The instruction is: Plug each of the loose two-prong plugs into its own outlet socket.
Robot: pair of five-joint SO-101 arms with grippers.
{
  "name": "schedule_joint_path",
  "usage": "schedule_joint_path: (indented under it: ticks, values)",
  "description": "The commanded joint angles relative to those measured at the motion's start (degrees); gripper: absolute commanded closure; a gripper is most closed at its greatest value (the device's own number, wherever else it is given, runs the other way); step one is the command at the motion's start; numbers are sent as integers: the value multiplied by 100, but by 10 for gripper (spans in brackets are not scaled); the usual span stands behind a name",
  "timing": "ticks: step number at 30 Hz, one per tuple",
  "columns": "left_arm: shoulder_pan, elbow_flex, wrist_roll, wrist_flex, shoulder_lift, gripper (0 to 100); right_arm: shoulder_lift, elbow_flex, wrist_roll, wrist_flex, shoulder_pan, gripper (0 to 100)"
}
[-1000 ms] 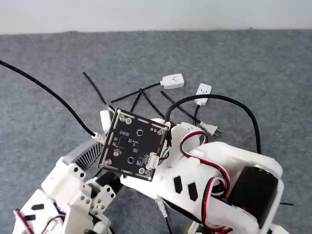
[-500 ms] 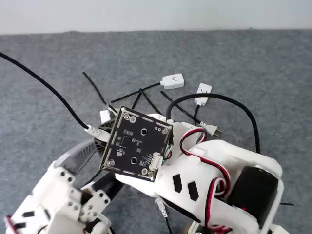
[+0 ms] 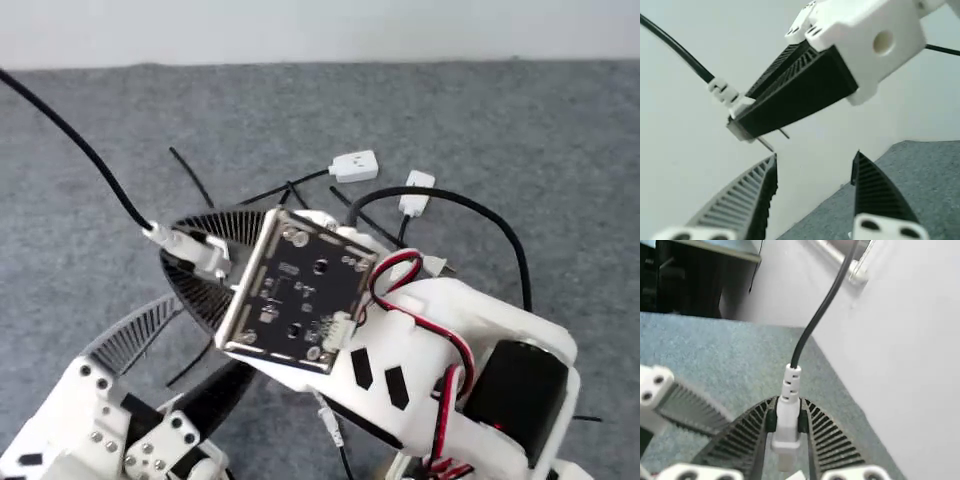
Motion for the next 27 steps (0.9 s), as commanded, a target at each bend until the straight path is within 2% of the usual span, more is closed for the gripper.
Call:
schedule_joint_path:
  ticks: [1,8,17,22,27]
  values:
    - [273,295,97,-536,-53,761,40,-123,35,-541,-66,991]
    - [290,655,-290,-1081,-53,761,40,-123,62,-787,-769,991]
    - [308,84,-484,-1020,-62,761,31,-97,79,-470,-778,991]
    - [308,-532,-475,-589,-53,761,40,-114,79,-505,-778,991]
    - [308,-558,-475,-527,-53,761,48,-88,44,-470,-787,991]
